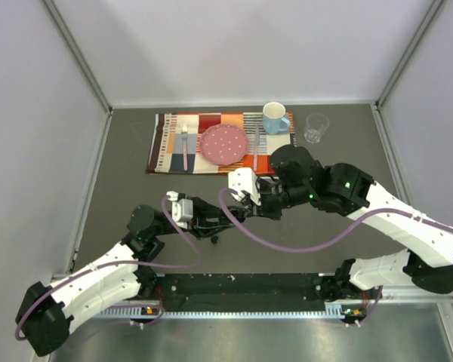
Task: Insert the wireless bluetooth earbuds into the charging case
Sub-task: Place the earbud in the charging case, then move the earbud to the center of the board.
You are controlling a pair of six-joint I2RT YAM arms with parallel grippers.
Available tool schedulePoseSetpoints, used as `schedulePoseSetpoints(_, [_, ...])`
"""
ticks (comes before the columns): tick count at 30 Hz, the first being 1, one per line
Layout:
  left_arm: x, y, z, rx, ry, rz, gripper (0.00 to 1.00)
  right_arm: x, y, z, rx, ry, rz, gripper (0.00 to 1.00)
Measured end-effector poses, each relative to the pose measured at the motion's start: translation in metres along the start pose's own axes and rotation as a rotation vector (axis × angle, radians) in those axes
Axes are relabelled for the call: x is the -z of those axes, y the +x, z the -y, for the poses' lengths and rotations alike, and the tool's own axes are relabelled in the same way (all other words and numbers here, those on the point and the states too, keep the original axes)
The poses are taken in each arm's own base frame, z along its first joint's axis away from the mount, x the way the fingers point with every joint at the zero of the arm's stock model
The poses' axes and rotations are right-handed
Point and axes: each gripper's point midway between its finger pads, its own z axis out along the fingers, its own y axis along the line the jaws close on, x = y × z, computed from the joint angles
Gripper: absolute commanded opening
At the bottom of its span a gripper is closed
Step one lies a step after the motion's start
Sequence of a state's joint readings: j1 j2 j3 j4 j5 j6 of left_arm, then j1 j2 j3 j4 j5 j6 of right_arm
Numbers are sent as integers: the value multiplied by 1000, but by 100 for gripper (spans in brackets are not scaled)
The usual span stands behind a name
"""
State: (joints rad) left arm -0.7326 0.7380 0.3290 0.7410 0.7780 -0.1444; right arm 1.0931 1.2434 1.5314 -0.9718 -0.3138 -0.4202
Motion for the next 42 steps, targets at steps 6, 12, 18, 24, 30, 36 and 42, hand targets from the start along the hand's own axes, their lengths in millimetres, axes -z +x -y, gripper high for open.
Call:
schedulePoseSetpoints(6, [-1, -3, -1, -4, 0, 4, 0, -7, 5, 1, 14, -6, -14, 0])
schedulePoseSetpoints(12, [-1, -1, -2, 0, -5, 0, 0, -15, 9, 0, 31, -16, -16, 4])
schedulePoseSetpoints(18, [-1, -1, -4, 0, -16, 1, 0, -17, 9, 1, 33, -16, -18, 28])
schedulePoseSetpoints(24, [0, -1, -10, 2, -52, 2, 0, -19, 10, 0, 11, -18, -22, 41])
schedulePoseSetpoints(30, [0, -2, -14, -3, -74, 6, 0, -17, 7, 3, -3, 10, -12, 42])
schedulePoseSetpoints(36, [7, -5, -32, -40, -196, 30, 0, 20, -13, 10, -8, 144, 137, 69])
schedulePoseSetpoints(42, [27, 6, -61, -62, -403, 30, 0, 81, -18, 46, -195, 514, 387, 79])
